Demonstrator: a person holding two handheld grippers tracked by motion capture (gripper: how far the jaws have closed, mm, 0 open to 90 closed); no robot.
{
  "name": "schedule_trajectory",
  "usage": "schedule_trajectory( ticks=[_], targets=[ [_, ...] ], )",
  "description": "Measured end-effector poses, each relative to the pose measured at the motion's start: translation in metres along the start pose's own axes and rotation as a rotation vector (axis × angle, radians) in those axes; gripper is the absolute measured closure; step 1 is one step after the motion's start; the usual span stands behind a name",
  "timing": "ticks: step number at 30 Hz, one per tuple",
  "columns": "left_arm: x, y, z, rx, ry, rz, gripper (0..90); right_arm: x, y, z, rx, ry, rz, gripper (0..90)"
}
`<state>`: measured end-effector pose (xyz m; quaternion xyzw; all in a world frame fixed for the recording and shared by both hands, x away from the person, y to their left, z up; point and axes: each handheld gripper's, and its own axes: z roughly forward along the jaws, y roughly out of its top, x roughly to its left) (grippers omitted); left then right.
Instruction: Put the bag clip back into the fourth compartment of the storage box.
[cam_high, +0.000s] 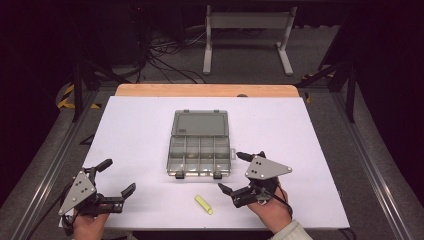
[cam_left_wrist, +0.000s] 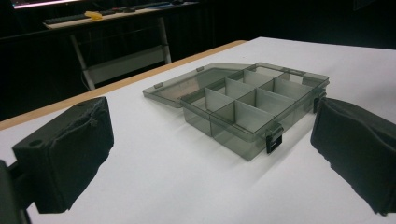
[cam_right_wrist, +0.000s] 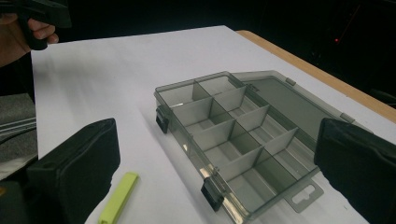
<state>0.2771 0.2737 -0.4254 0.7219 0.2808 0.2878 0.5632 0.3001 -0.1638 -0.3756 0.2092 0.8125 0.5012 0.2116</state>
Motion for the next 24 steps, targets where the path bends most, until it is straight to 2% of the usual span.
schedule_trajectory(
  ticks=[1,2,4,7,12,16,19,24],
  targets=[
    [0.0,0.0,0.0,0.0,0.001,0.001,0.1,0.001,0.001,0.002,0.0,0.006,-0.003,0.1],
    [0.0,0.0,0.0,0.002,0.001,0.002,0.1,0.003,0.005,0.006,0.008,0.041,-0.008,0.1],
    [-0.001,0.0,-0.001,0.003,-0.001,0.001,0.1,0.009,0.01,0.011,0.023,0.071,-0.009,0.1],
    [-0.001,0.0,-0.001,-0.002,-0.003,0.002,0.1,0.016,0.017,0.014,0.011,0.073,-0.023,0.1],
    [-0.001,0.0,-0.001,-0.001,-0.004,0.003,0.1,0.021,0.023,0.019,0.03,0.063,-0.04,0.3],
    [-0.002,0.001,-0.002,-0.005,-0.001,0.009,0.1,0.025,0.024,0.03,0.086,0.084,-0.045,3.4],
    [-0.002,0.001,-0.002,-0.003,-0.001,0.01,0.1,0.028,0.024,0.036,0.156,0.116,-0.022,6.3],
    [-0.002,0.001,-0.001,-0.003,0.0,0.007,0.1,0.03,0.024,0.04,0.219,0.127,-0.005,12.4]
  ],
)
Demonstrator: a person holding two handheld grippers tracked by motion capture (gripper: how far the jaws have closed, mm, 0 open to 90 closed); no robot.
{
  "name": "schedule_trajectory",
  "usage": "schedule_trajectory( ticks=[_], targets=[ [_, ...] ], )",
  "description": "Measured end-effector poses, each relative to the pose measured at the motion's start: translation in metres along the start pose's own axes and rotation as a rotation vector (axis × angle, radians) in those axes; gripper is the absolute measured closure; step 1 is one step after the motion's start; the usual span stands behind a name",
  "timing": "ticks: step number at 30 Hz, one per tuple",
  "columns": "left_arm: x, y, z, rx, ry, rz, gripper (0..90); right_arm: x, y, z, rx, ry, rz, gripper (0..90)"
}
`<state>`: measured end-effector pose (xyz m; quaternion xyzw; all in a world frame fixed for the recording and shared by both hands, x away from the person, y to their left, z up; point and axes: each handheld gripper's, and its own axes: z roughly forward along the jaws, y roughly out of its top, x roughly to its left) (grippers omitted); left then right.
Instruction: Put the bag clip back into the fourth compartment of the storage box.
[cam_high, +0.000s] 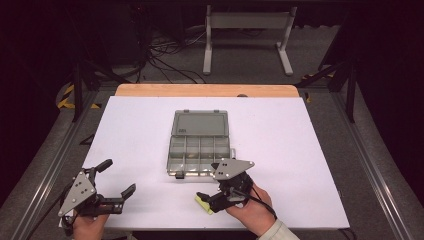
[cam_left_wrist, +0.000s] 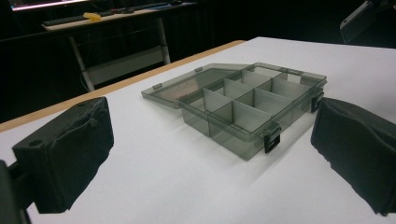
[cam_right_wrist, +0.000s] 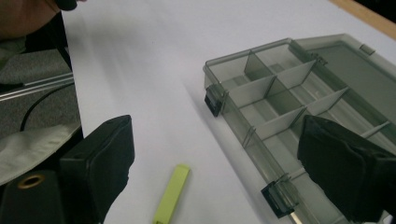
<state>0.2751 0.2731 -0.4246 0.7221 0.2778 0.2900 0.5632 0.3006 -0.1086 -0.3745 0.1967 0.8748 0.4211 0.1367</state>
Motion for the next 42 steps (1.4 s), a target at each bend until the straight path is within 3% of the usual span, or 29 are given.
schedule_trajectory(
  ticks=[9,19,32,42],
  targets=[
    [0.0,0.0,0.0,0.006,0.0,0.002,0.1,0.004,0.0,0.013,0.137,0.068,0.016,19.5],
    [0.0,0.0,0.0,0.009,-0.003,0.001,0.2,0.009,-0.006,0.034,0.247,0.138,0.015,22.8],
    [0.001,0.0,0.0,0.009,-0.006,0.001,0.3,0.012,-0.016,0.052,0.357,0.163,0.017,28.5],
    [0.001,-0.001,0.0,0.006,-0.007,0.002,0.3,0.014,-0.023,0.062,0.417,0.153,0.01,34.4]
  ],
)
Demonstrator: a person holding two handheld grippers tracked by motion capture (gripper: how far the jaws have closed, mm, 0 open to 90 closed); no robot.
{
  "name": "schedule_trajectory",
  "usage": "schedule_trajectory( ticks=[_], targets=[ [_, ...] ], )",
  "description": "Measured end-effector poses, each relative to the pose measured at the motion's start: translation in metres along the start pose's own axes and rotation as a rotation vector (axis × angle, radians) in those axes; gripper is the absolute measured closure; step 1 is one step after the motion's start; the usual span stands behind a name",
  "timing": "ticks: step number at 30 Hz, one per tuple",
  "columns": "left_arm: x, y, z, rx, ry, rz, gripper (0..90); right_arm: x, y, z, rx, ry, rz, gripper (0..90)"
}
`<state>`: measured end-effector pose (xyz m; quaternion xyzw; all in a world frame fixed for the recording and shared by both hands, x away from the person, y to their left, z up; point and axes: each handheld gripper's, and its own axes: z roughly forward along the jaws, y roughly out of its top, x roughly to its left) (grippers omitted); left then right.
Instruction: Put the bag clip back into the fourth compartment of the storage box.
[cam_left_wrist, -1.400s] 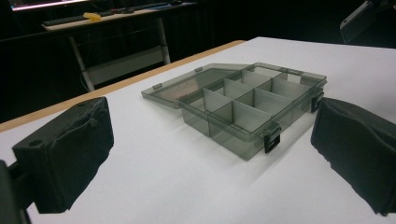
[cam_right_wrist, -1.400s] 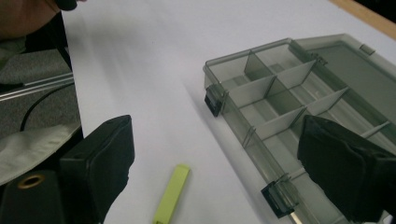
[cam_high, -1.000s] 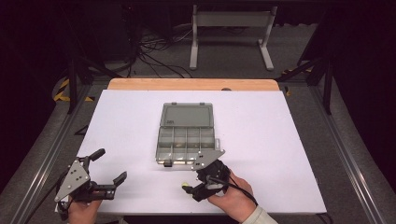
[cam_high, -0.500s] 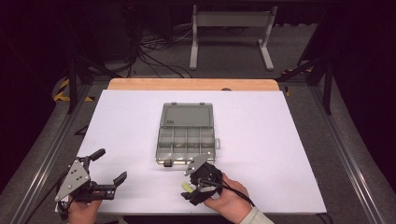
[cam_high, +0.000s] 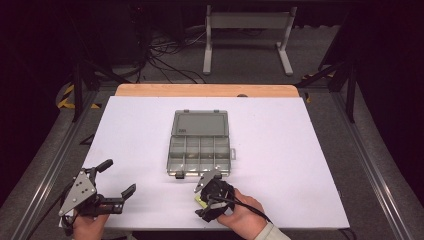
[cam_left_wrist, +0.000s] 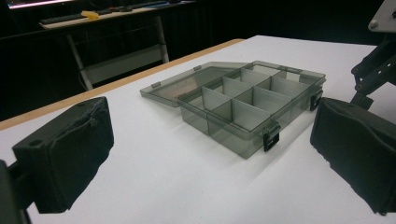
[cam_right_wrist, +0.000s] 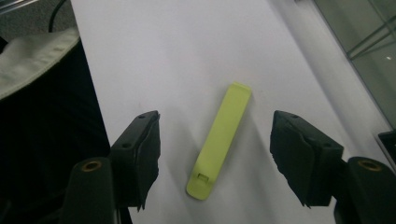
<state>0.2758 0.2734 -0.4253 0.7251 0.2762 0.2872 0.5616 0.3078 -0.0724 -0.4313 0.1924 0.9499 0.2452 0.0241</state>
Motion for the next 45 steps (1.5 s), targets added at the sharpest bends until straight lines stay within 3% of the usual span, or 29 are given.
schedule_trajectory(
  ticks=[13,15,21,24,32,45],
  targets=[
    [-0.001,0.0,0.001,-0.002,-0.001,-0.003,0.4,0.001,0.0,0.006,0.014,-0.022,0.011,51.3],
    [0.0,0.0,0.001,0.003,-0.005,-0.002,0.4,0.001,0.0,0.005,0.009,-0.019,0.018,60.2],
    [0.0,0.0,0.0,0.003,-0.002,0.003,0.5,0.0,-0.001,0.005,0.003,-0.015,0.044,68.6],
    [0.0,0.0,0.0,0.007,0.001,0.002,0.5,0.0,-0.001,0.005,-0.003,-0.016,0.047,77.6],
    [0.0,0.001,-0.001,0.004,0.003,0.005,0.8,0.002,0.0,-0.001,-0.029,-0.029,0.055,77.9],
    [0.0,0.001,0.0,0.0,0.007,0.002,0.8,0.0,0.006,-0.029,-0.086,-0.052,0.028,78.1]
  ],
)
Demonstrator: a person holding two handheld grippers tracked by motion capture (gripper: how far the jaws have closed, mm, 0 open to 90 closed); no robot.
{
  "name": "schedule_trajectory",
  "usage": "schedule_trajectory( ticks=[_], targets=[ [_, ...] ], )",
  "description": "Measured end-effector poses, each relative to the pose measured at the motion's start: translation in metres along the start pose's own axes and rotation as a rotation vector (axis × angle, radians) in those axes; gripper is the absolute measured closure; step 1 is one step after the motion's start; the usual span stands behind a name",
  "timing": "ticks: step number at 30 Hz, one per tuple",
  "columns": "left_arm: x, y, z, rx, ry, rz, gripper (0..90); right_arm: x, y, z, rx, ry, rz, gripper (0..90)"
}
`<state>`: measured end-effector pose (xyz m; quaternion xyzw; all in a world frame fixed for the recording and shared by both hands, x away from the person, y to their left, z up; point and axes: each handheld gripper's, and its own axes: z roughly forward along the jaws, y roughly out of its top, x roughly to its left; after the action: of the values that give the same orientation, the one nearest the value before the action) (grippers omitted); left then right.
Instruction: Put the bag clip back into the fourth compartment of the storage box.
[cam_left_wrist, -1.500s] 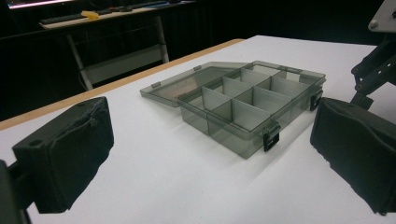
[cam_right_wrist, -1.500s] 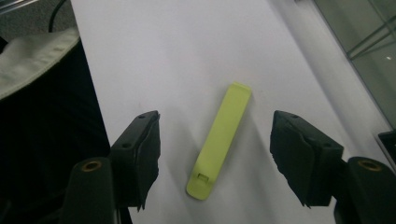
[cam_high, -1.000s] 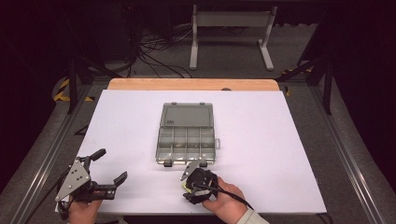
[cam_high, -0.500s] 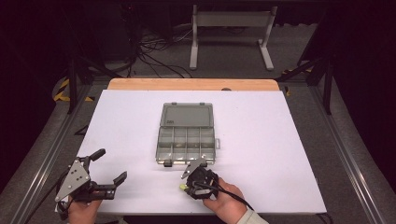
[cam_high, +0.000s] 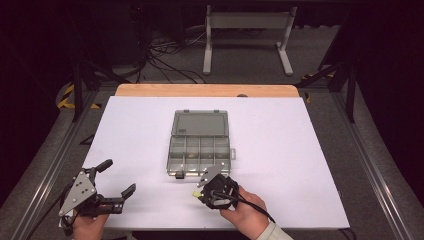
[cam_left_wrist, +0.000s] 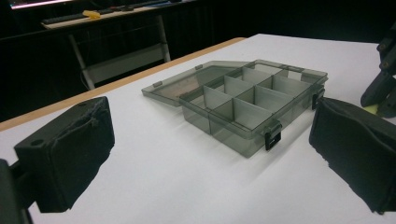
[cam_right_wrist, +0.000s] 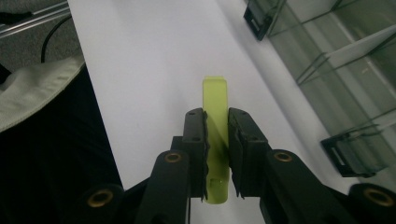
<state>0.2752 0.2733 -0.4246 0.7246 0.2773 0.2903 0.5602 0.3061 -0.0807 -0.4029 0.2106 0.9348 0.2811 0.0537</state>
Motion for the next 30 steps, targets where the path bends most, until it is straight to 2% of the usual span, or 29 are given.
schedule_trajectory(
  ticks=[5,14,30],
  targets=[
    [0.0,0.0,0.0,0.006,-0.002,0.0,0.8,-0.006,0.004,-0.009,-0.025,-0.001,0.005,78.2],
    [0.001,0.0,-0.001,0.003,0.004,-0.003,0.9,-0.019,0.012,-0.03,-0.059,-0.036,0.02,78.1],
    [0.001,0.0,-0.001,0.004,0.005,-0.005,0.9,-0.038,0.023,-0.051,-0.093,-0.087,0.036,78.1]
  ],
)
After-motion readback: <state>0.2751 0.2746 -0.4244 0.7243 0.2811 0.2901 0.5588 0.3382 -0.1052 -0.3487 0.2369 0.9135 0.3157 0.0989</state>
